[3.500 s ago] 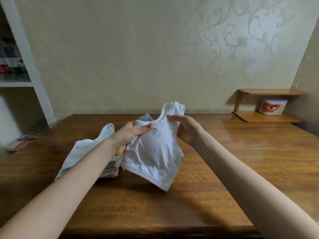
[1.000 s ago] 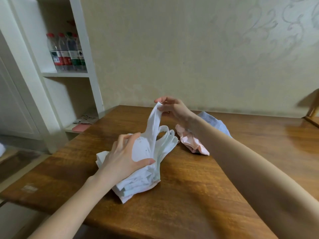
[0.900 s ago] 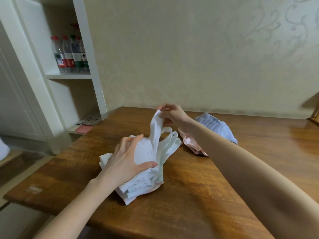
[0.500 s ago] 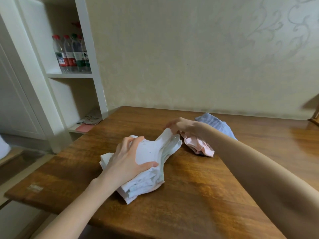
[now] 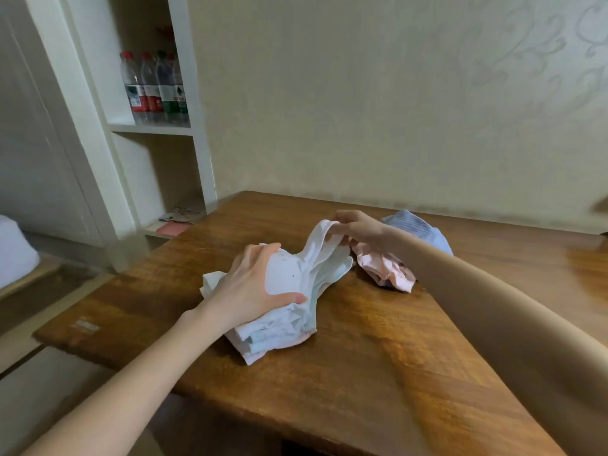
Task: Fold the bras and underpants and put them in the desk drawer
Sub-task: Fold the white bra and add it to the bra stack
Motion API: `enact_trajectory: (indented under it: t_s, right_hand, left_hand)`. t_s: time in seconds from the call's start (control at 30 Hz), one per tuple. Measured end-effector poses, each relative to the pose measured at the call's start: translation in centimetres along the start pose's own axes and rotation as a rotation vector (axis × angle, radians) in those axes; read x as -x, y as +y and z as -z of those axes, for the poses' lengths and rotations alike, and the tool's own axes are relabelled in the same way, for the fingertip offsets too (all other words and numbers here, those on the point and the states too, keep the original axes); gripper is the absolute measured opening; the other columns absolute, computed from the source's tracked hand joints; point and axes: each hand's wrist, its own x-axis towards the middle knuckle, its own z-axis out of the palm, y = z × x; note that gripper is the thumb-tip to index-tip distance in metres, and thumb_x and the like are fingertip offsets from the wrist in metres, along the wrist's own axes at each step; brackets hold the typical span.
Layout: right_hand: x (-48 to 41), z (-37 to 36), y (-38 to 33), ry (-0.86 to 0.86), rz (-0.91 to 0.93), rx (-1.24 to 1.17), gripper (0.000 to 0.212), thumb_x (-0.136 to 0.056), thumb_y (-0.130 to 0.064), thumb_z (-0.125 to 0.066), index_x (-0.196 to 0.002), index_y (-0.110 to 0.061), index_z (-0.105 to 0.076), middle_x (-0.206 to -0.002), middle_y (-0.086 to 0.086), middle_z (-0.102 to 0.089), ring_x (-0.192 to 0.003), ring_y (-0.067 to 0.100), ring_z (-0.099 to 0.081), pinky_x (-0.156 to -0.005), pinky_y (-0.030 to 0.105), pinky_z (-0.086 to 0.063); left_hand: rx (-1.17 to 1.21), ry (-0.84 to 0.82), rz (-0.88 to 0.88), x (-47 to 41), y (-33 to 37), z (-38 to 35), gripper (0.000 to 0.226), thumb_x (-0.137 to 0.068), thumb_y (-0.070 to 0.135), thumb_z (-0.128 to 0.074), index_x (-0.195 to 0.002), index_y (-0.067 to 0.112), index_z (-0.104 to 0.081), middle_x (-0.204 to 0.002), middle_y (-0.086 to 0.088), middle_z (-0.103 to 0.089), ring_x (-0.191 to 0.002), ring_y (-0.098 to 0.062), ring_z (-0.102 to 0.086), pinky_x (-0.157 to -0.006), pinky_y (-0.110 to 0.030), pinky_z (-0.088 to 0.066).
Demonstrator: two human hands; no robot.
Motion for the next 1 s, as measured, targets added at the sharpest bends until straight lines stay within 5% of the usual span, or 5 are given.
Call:
enact_trajectory:
  t_s: [0.2,0.43,0.53,0.67,1.0]
  right_hand:
    - [-1.2,-1.7,-1.3,-0.132,-0.088,0.274,0.038,-0.083,-0.006,-0.054,-0.120,-0.018,-0.060,-0.121,0.006,-0.059,-0.113,0.023,-0.055,-0.094,0.036,-0.049]
    - [-0.6,0.3,-1.6,0.067,0.086,0.139,0.033,-0.078,0.008,-0.056,-0.098,-0.015,-0.069,-0.093,0.003,-0.064,-0.080,0.015,-0.061,-0.066,0.020,-0.051]
    - [0.2,1.5,-0.6,0.165,0.160,0.404,0.029,-0.073,0.004,-0.062,-0.085,-0.023,-0.067,-0.076,-0.002,-0.054,-0.072,0.016,-0.052,-0.057,0.023,-0.042]
    - [0.8,-0.1,2.0,0.172,0.129,0.808,0.024,-0.077,-0.006,-0.058,-0.096,-0.020,-0.064,-0.095,0.000,-0.063,-0.088,0.022,-0.060,-0.066,0.030,-0.047]
    - [1.1,2.7,-3.8,0.035,-0.021,0.033,0.017,-0.080,0.004,-0.066,-0.096,-0.004,-0.062,-0.084,0.011,-0.062,-0.060,0.015,-0.057,-0.049,0.021,-0.049]
  left_hand:
    - [0.022,0.002,0.008,0.2,0.1,0.0,0.096,-0.070,0.069,-0.061,-0.144,0.034,-0.010,-0.152,0.004,-0.013,-0.137,-0.018,-0.026,-0.104,-0.035,-0.038]
    - [0.027,0.004,0.012,0.3,0.1,-0.1,0.094,-0.072,0.068,-0.060,-0.143,0.033,-0.010,-0.152,0.003,-0.014,-0.137,-0.020,-0.027,-0.104,-0.037,-0.037]
    - [0.014,0.002,0.026,0.3,0.0,-0.2,0.092,-0.072,0.068,-0.060,-0.143,0.035,-0.011,-0.152,0.002,-0.016,-0.137,-0.020,-0.028,-0.104,-0.038,-0.037]
    - [0.007,-0.014,0.039,0.3,0.0,-0.3,0.094,-0.072,0.066,-0.061,-0.144,0.033,-0.011,-0.152,0.001,-0.016,-0.138,-0.021,-0.027,-0.106,-0.040,-0.037]
    - [0.035,-0.021,0.033,0.3,0.0,-0.2,0.094,-0.072,0.069,-0.058,-0.144,0.035,-0.008,-0.151,0.001,-0.012,-0.137,-0.024,-0.025,-0.103,-0.040,-0.037]
